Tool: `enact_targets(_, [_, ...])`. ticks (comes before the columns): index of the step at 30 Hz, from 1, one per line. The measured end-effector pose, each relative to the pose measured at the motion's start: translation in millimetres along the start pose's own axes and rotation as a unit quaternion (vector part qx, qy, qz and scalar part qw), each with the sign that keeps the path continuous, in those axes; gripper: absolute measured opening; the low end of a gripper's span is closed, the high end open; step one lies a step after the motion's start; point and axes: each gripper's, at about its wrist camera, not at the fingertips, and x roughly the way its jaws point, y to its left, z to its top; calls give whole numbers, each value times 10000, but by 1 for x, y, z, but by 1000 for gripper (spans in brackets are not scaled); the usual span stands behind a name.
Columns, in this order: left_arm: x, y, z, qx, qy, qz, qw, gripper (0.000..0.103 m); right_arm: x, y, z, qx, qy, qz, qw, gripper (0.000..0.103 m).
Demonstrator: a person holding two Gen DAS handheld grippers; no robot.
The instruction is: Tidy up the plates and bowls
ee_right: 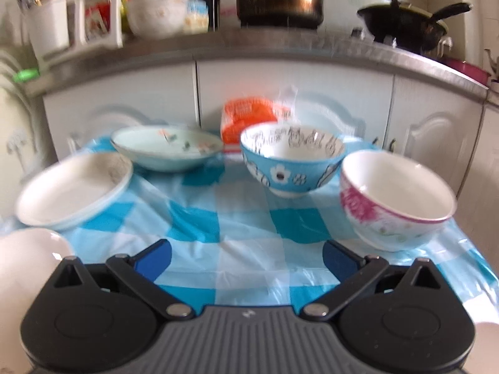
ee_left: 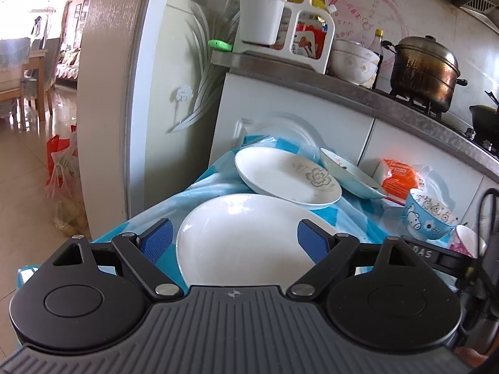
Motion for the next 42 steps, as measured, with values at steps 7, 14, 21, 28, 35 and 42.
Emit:
enact_targets(7, [-24,10,6,-63,6,-122,9999,103,-55,-9,-4,170,-418,30,9990,102])
enact_targets(14, [-52,13,2,138,3,-266,9995,103,-98,-17,-8,238,-658,-62,9975,102])
enact_targets(21, [-73,15,0,226,4,-514,9984,103,-135,-24,-15,150,-1025,-238,9943,102])
enact_targets(28, [-91,17,-4,299,-95,-689,9971,103,-156,-33,-22,189,-1165,-358,9924,102])
enact_targets(35, [-103,17,-7,358,-176,-795,9960,103,-170,-40,-32,132,-1267,-467,9908,102])
enact_targets(42, [-106,18,-13,408,-112,-838,9956,103,-182,-43,-46,88,-1365,-312,9901,102])
